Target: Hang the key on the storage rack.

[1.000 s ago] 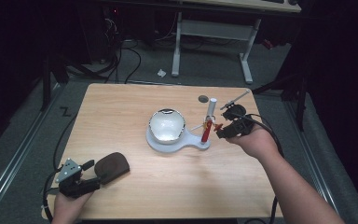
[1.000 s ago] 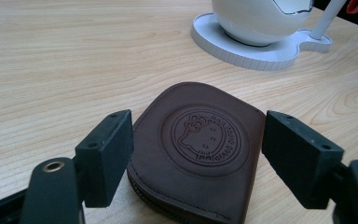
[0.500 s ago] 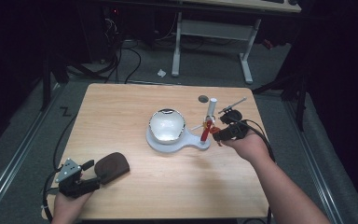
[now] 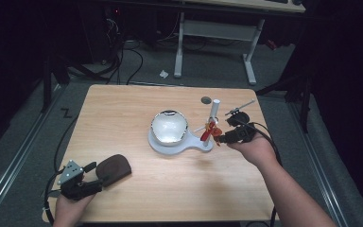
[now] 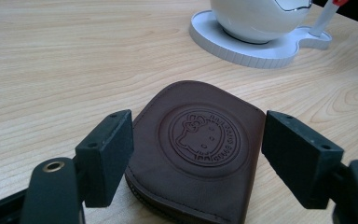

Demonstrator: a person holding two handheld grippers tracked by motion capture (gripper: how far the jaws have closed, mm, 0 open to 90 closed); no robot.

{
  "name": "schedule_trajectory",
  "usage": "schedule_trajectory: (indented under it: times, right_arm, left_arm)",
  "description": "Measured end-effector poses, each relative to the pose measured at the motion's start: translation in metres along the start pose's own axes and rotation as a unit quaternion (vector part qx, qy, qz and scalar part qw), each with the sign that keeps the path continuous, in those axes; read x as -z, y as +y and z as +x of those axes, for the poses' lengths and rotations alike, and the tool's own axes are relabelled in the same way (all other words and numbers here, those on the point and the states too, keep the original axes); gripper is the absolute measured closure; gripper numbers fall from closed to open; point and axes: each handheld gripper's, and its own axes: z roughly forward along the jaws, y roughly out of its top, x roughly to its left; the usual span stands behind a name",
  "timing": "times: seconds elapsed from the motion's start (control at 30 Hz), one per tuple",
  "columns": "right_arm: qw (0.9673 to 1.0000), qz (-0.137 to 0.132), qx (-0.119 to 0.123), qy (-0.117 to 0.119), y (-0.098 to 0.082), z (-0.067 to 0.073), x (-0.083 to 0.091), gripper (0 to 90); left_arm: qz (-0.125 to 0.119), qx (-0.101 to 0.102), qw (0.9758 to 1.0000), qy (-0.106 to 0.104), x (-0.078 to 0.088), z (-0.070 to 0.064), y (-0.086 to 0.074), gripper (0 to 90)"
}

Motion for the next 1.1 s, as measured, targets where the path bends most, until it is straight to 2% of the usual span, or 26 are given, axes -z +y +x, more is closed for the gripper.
schedule_trajectory:
  times: [0.17,0.53,0.73,0.8,1.1]
  right_arm:
    - [1.0,0.003,0.003,-0.003,-0.007,0.001,0.004,60.1]
    - [0.9999,-0.011,0.002,-0.008,-0.026,0.004,0.017,59.2]
    - [0.9998,-0.02,0.004,-0.006,-0.045,0.006,0.016,58.4]
    - [0.9997,-0.02,0.007,-0.014,-0.052,0.007,0.015,57.4]
    - [0.9984,-0.05,-0.015,-0.024,-0.086,0.0,0.007,55.3]
  left_arm:
    - [0.003,-0.002,1.0,-0.002,-0.001,-0.001,0.001,25.3]
    - [0.005,-0.004,1.0,-0.003,-0.002,-0.002,0.0,25.3]
    - [0.008,-0.007,0.9999,-0.004,-0.003,-0.003,0.0,25.3]
    - [0.008,-0.007,0.9999,-0.005,-0.003,-0.004,0.0,25.3]
    - [0.01,-0.008,0.9999,-0.005,-0.005,-0.004,0.0,25.3]
